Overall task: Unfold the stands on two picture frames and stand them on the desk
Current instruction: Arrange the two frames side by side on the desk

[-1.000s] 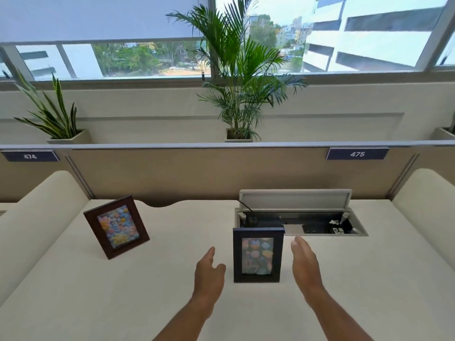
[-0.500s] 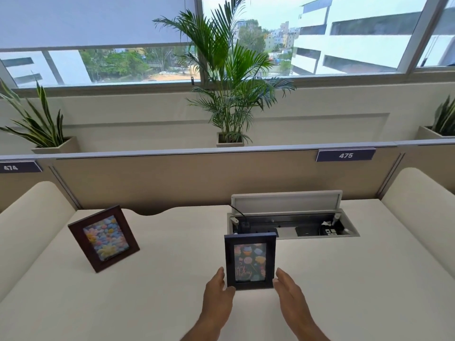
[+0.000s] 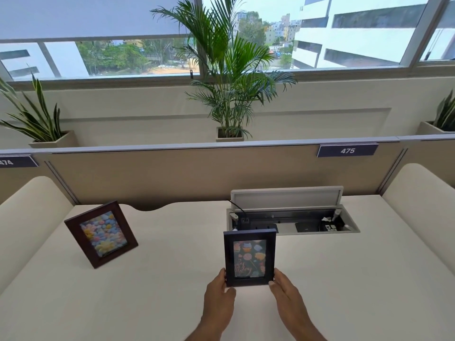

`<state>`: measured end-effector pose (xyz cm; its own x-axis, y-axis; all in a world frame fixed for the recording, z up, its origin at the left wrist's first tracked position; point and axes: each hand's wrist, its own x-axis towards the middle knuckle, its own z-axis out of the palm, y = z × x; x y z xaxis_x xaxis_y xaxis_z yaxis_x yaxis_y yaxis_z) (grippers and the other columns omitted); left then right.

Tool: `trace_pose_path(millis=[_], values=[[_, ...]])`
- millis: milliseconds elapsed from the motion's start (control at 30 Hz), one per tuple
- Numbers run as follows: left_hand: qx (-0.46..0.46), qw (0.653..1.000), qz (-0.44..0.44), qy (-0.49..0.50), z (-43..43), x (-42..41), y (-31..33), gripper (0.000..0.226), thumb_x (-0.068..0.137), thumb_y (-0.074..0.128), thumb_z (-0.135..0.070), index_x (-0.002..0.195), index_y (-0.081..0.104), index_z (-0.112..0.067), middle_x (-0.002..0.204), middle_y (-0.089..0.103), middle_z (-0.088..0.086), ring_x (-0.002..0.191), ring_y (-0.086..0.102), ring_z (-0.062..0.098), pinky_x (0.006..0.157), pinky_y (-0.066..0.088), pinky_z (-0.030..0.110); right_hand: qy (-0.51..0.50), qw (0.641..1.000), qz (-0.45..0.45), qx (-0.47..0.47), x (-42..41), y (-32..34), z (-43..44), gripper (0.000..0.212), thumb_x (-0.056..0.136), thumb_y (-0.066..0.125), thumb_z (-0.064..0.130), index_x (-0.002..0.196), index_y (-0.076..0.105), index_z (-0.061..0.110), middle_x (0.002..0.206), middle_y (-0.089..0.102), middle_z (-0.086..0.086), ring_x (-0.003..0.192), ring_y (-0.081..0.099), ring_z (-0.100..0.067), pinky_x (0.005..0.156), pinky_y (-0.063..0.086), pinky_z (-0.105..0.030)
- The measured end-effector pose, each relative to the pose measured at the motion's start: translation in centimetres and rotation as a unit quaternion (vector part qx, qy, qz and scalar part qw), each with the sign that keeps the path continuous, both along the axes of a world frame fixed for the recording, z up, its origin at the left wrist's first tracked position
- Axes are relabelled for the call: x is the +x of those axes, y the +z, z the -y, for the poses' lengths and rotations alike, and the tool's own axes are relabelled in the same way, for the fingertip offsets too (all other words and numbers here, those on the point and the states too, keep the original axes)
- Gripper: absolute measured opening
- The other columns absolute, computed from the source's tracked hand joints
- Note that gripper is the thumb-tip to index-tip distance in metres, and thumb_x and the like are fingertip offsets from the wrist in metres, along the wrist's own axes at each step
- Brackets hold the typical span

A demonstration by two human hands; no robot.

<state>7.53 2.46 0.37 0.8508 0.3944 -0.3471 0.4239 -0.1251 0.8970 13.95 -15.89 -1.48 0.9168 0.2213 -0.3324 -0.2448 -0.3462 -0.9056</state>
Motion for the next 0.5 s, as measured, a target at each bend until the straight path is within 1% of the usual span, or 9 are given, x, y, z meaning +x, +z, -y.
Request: trace_pose_path(millis=[100,133,167,200,267,300,367,500], values=[[0.014,1.000,0.010,-0.001,0.3,-0.3,-0.1,0.069,0.086,0.049,0.022,0.135,0.067,-0.024,0.123,0.079,-0.007,0.119,0.072,0.012,0.093,0.052,0.016,-0.007,1.000,0.001,0.000,-0.2,-0.1,-0.1,0.052,0.106,0.054,0.017,0.156,0.042,0.018,0.152,0.053,0.001,0.135,0.050,-0.011,0.116,0.035,-0.028],[0.017,1.000,0.013,-0.001,0.4,-0.4,-0.1,0.070,0.086,0.048,0.022,0.135,0.066,-0.025,0.123,0.079,-0.006,0.120,0.072,0.013,0.093,0.051,0.016,-0.009,1.000,0.001,0.001,-0.2,-0.1,-0.1,0.054,0.105,0.054,0.016,0.157,0.040,0.018,0.152,0.053,0.002,0.133,0.049,-0.010,0.115,0.036,-0.028],[0.020,1.000,0.015,-0.001,0.4,-0.4,-0.1,0.071,0.086,0.048,0.022,0.135,0.065,-0.027,0.124,0.078,-0.006,0.120,0.072,0.015,0.093,0.051,0.015,-0.008,1.000,0.002,0.000,-0.2,-0.1,-0.2,0.056,0.105,0.054,0.016,0.159,0.038,0.019,0.153,0.052,0.003,0.134,0.049,-0.010,0.117,0.036,-0.030],[0.024,1.000,0.012,-0.001,0.5,-0.5,-0.1,0.072,0.087,0.048,0.021,0.138,0.063,-0.028,0.124,0.078,-0.006,0.120,0.071,0.015,0.091,0.050,0.011,-0.003,1.000,0.003,-0.004,-0.2,-0.1,-0.3,0.057,0.105,0.053,0.015,0.159,0.037,0.020,0.153,0.051,0.004,0.134,0.048,-0.010,0.119,0.036,-0.033],[0.033,0.999,0.004,0.001,0.5,-0.7,0.0,0.073,0.090,0.050,0.017,0.146,0.058,-0.027,0.127,0.075,-0.007,0.119,0.069,0.013,0.083,0.046,0.000,0.006,1.000,0.003,-0.009,-0.2,0.1,-0.7,0.059,0.105,0.054,0.015,0.160,0.035,0.022,0.153,0.050,0.006,0.135,0.047,-0.009,0.121,0.035,-0.034],[0.035,0.999,0.003,0.004,0.5,-0.7,0.1,0.074,0.091,0.051,0.016,0.151,0.055,-0.027,0.128,0.074,-0.007,0.118,0.068,0.011,0.080,0.045,-0.003,0.009,1.000,0.001,-0.008,-0.2,0.1,-0.9,0.059,0.105,0.054,0.015,0.160,0.034,0.022,0.154,0.049,0.006,0.136,0.047,-0.009,0.122,0.034,-0.035],[0.036,0.999,-0.003,0.009,0.2,-0.9,0.3,0.077,0.092,0.051,0.016,0.157,0.049,-0.026,0.131,0.072,-0.007,0.117,0.067,0.010,0.077,0.044,-0.004,0.014,1.000,0.002,-0.006,-0.1,0.2,-1.4,0.060,0.104,0.055,0.014,0.160,0.034,0.022,0.155,0.049,0.005,0.140,0.047,-0.012,0.123,0.033,-0.038],[0.046,0.999,-0.013,0.025,-0.9,-1.1,0.5,0.080,0.093,0.050,0.014,0.163,0.042,-0.024,0.140,0.069,-0.002,0.123,0.065,0.017,0.077,0.045,-0.003,0.029,1.000,0.008,-0.008,0.0,0.3,-2.9,0.062,0.104,0.055,0.013,0.161,0.033,0.022,0.157,0.048,0.005,0.142,0.046,-0.014,0.124,0.033,-0.041]])
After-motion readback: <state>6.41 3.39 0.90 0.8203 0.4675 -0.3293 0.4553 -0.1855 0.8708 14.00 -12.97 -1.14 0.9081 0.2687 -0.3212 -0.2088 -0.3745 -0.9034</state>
